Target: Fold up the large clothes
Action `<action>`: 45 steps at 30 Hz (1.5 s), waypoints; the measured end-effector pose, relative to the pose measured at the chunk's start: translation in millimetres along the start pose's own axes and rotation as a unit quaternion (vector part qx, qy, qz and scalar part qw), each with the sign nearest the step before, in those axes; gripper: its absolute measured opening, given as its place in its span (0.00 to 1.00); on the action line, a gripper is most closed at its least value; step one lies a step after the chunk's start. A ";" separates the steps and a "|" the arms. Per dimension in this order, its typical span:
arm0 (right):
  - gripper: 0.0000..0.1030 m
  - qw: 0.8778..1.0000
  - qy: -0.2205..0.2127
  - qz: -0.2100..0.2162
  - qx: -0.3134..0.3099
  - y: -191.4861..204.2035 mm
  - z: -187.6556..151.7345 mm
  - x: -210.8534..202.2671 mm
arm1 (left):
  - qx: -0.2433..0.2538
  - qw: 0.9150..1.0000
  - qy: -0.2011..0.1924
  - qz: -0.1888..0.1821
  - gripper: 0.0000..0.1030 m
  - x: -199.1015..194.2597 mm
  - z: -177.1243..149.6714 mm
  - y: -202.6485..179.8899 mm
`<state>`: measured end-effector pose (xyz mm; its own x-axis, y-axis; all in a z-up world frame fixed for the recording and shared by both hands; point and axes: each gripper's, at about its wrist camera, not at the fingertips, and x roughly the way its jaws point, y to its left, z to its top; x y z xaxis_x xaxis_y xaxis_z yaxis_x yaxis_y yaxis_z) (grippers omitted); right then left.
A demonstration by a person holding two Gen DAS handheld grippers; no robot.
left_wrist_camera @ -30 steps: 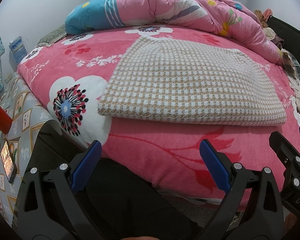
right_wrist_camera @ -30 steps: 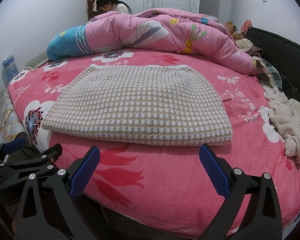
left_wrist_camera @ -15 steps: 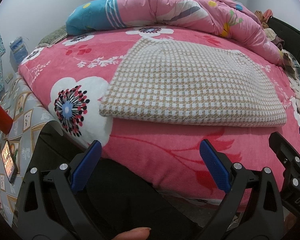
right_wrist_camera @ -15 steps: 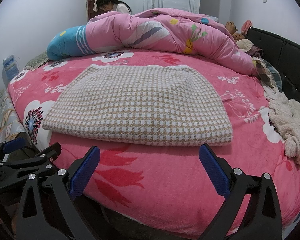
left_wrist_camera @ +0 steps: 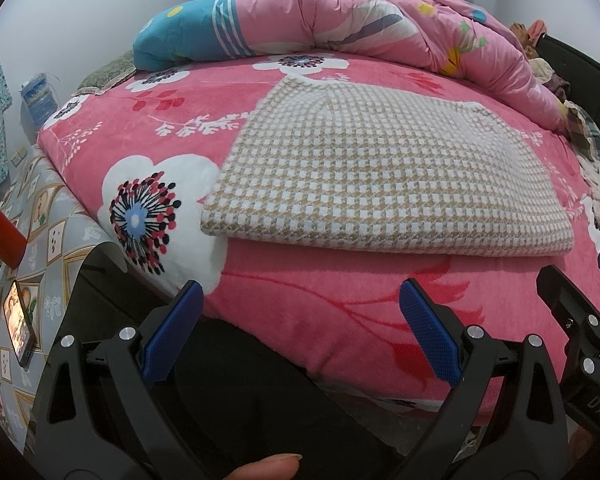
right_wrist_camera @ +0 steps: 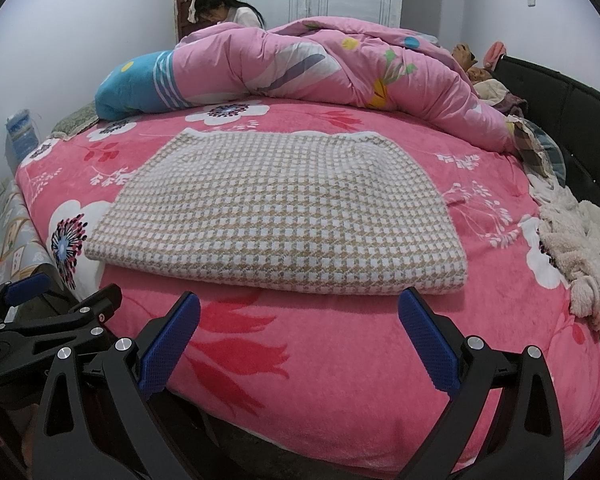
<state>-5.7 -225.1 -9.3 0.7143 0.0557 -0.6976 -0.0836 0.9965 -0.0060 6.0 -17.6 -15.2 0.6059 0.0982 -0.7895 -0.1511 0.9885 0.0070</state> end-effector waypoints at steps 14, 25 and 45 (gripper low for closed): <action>0.94 1.000 0.000 0.000 -0.001 1.2 1.5 0.2 | -0.003 1.000 0.001 0.001 0.92 -0.4 1.7 0.4; 0.94 1.000 0.000 0.000 0.000 0.9 0.8 -0.2 | -0.002 1.000 0.001 0.002 0.92 0.4 1.6 1.1; 0.94 1.000 0.004 0.008 -0.007 0.3 -0.7 6.0 | -0.006 1.000 0.001 0.003 0.92 1.0 0.4 1.5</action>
<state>-1.9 -224.5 -14.0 0.7074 0.0711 -0.7033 -0.1050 0.9945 -0.0051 6.7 -16.0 -15.7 0.6033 0.1046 -0.7906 -0.1640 0.9864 0.0053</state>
